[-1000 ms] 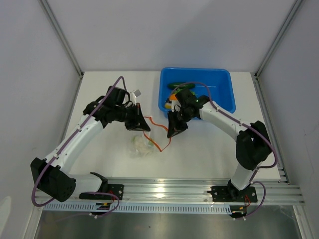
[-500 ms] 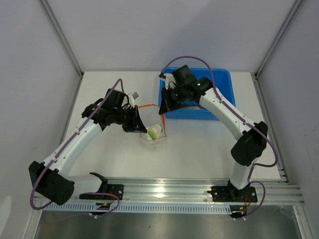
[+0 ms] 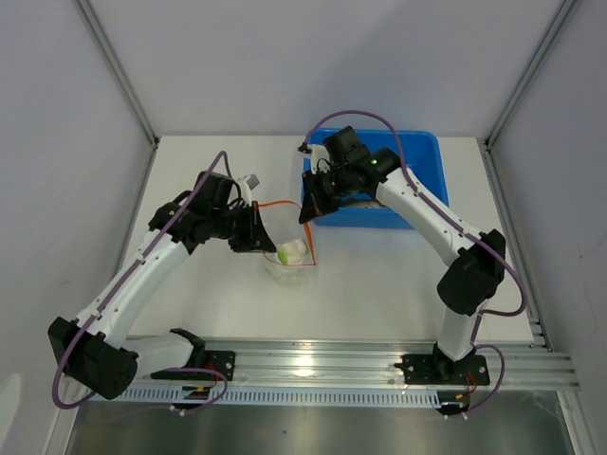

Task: Place the food in the zip-top bag and seal the zipper
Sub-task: Adjust the zipper food storage bag at the center of the board, then pick up the fake fruit from the bin.

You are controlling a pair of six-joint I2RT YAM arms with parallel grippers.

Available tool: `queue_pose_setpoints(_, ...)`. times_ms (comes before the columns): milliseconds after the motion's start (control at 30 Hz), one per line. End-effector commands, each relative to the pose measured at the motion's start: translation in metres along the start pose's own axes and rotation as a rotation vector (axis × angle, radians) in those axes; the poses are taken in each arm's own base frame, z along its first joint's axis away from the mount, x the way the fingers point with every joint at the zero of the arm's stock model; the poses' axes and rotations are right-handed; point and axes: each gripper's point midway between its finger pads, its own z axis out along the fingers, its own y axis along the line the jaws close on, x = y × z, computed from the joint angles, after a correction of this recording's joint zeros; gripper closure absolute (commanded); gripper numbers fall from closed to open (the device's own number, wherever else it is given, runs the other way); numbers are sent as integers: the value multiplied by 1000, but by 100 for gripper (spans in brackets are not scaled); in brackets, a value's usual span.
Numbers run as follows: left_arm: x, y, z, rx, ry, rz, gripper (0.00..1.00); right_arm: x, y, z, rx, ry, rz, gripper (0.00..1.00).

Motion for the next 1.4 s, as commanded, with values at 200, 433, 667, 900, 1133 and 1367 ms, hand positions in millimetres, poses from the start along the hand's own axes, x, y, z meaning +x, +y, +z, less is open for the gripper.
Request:
queue_pose_setpoints(200, -7, 2, 1, 9, -12, 55, 100, -9, -6, -2, 26, -1, 30, 68)
queue_pose_setpoints(433, -11, 4, 5, 17, -11, 76, 99, -38, -5, -25, 86, -100, 15, 32)
queue_pose_setpoints(667, -17, -1, 8, 48, -25, 99, 99, -88, -60, -69, 267, -352, 232, 7)
queue_pose_setpoints(900, -24, -4, 11, 64, -40, 133, 99, -109, -147, -84, 477, -481, 453, 1)
queue_pose_setpoints(1133, -26, -6, 12, 83, -40, 172, 100, -110, -229, -65, 609, -521, 642, 1)
queue_pose_setpoints(1367, -28, -8, 14, 105, -47, 196, 100, -108, -276, -42, 711, -512, 677, 1)
